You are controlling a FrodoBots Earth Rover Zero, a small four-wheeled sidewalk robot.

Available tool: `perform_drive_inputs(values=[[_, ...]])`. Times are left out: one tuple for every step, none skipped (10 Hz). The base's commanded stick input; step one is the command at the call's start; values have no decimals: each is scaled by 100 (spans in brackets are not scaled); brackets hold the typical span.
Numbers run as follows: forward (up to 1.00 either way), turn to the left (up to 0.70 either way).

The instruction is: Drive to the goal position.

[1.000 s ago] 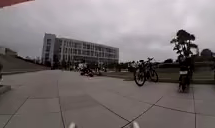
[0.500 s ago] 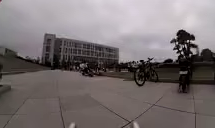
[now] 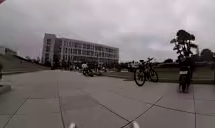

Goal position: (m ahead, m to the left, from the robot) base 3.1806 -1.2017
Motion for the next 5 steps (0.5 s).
perform_drive_inputs(values=[[45,27],[45,27],[45,27],[45,27],[45,27]])
